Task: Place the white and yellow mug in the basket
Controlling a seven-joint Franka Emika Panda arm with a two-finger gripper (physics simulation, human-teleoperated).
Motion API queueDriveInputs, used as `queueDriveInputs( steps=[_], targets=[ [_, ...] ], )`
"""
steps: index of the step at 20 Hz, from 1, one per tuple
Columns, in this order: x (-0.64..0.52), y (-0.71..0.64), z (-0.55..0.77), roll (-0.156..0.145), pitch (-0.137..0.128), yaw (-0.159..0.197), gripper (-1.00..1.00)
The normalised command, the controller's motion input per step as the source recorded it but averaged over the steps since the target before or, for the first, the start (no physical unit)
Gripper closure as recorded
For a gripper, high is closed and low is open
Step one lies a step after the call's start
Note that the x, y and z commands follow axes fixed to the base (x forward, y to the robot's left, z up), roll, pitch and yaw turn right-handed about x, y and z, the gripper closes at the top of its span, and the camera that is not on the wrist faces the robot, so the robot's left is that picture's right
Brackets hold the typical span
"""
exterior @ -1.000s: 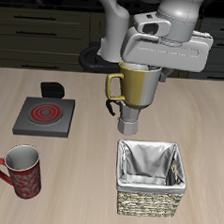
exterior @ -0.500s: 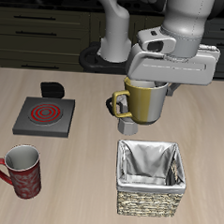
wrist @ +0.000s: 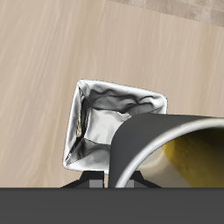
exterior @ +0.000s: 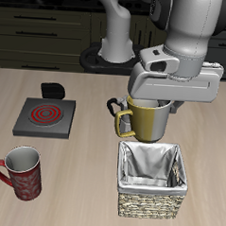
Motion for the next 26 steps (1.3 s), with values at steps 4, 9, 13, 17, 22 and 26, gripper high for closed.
queueDriveInputs(
  steps=[4, 9, 13, 17, 22, 26],
  targets=[
    [0.22, 0.08, -0.37, -0.007, 0.036, 0.023, 1.00],
    [0.12, 0.13, -0.37, 0.016, 0.051, 0.021, 1.00],
    [0.04, 0.16, -0.20, 0.020, 0.009, 0.052, 1.00],
    [0.09, 0.03, -0.24, -0.066, 0.058, 0.028, -1.00],
    [-0.01, -0.07, -0.17, -0.008, 0.050, -0.005, -1.00],
    [-0.01, -0.09, -0.15, -0.022, 0.009, 0.022, -1.00]
  ],
)
